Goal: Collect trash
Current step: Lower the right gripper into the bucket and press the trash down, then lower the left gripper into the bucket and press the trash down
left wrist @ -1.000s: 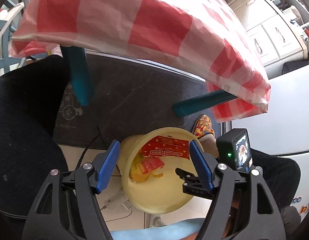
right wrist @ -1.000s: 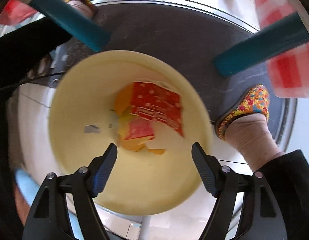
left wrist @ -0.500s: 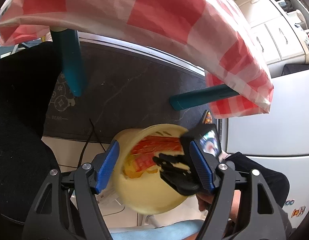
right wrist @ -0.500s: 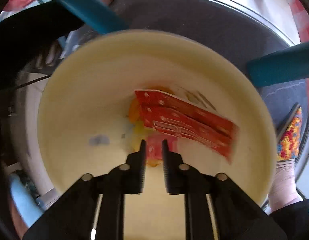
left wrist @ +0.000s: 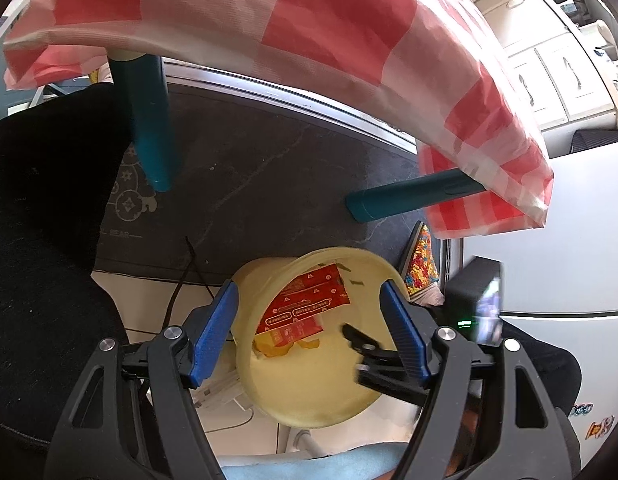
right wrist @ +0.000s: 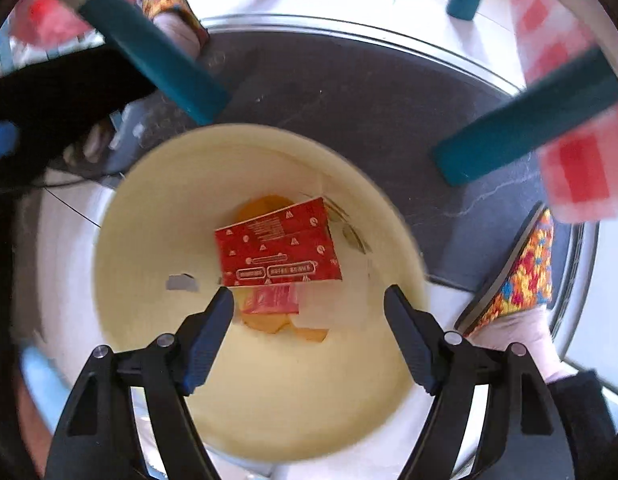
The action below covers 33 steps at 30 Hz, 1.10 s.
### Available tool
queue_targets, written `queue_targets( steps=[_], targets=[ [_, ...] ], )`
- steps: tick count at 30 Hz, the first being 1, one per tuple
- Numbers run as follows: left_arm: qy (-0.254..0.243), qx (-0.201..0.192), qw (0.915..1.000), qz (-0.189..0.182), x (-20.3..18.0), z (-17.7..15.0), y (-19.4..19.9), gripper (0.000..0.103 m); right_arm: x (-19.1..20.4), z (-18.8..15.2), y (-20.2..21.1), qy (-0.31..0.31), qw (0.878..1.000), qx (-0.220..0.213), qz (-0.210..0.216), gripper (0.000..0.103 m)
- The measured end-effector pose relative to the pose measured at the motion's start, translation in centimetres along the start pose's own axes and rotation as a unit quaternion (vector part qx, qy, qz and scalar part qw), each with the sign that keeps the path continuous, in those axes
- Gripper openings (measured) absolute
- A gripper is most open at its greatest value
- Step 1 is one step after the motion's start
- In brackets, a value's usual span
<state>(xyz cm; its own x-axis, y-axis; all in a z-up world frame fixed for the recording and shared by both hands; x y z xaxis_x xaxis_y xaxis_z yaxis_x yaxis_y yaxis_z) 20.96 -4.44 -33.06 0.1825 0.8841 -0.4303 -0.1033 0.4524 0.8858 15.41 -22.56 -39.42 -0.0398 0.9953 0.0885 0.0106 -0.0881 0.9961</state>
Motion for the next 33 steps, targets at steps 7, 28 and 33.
queue_targets(
  steps=[7, 28, 33],
  targets=[
    [0.003, -0.003, 1.0, 0.001, 0.2, 0.0, 0.2, 0.069, 3.3, 0.0, -5.5, 0.065, 0.993, 0.028, -0.1, 0.09],
    [-0.063, 0.031, 0.9974, 0.015, -2.0, -0.4, -1.2, 0.069, -2.7, -1.4, 6.5, -0.025, 0.998, 0.001, 0.059, 0.019],
    [-0.188, 0.115, 0.9749, 0.027, -6.5, -2.6, -4.5, 0.069, -5.0, -1.0, 10.0, -0.078, 0.993, -0.065, 0.064, 0.043]
  ],
)
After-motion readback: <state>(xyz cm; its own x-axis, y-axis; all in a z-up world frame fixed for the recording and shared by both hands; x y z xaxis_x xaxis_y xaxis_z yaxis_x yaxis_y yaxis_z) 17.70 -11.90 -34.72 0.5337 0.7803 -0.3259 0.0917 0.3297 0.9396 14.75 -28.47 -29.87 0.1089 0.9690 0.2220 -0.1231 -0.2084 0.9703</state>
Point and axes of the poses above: each gripper's, at about its wrist camera, not at the fingertips, and y roughly against the way its jaws point, x to its left, z to its top, the point moved 2 cm from there along -y, roughly the way its jaws point, and after that the axes turned 9 degrees about -y, right-handed, at the moved point
